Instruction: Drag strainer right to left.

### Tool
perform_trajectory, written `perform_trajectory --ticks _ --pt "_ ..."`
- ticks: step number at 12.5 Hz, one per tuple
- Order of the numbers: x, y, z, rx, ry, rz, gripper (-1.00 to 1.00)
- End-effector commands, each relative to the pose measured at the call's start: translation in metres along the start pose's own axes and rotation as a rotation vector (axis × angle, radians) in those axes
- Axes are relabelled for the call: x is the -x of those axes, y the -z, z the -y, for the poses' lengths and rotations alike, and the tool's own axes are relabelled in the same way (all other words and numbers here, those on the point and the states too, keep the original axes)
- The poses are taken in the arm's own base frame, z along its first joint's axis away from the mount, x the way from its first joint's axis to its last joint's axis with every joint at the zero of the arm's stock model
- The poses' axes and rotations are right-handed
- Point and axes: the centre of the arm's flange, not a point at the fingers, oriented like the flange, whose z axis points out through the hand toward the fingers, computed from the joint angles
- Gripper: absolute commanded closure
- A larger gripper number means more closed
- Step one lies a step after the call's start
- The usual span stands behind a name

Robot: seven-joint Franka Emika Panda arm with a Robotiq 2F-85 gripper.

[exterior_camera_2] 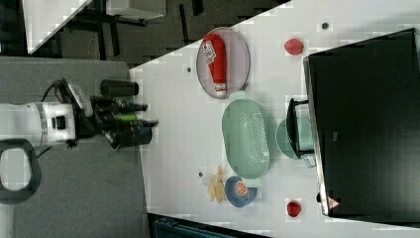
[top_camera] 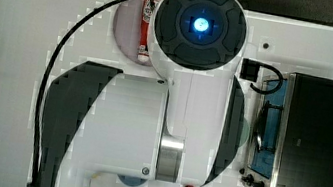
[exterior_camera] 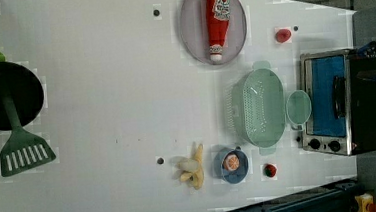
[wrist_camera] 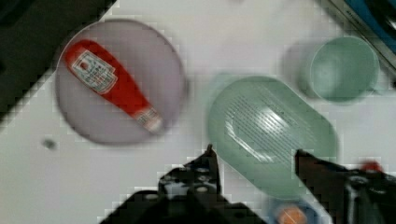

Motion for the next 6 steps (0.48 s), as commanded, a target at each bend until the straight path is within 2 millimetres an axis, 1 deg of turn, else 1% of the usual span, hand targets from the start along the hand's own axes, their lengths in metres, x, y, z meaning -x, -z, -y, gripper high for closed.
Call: perform_trajectory --ticks 1,3,4,6 --pt "0.062 0.102 -0.131 -0.003 -0.099 -0.015 -0.59" --pt "0.063 0.095 -0.130 0.007 -0.097 -0.006 -0.99" --pt "0.063 0.087 -0.129 0.020 -0.095 0.006 -1.00" --pt "0.066 0.057 -0.127 0.064 -0.089 0.044 -1.00"
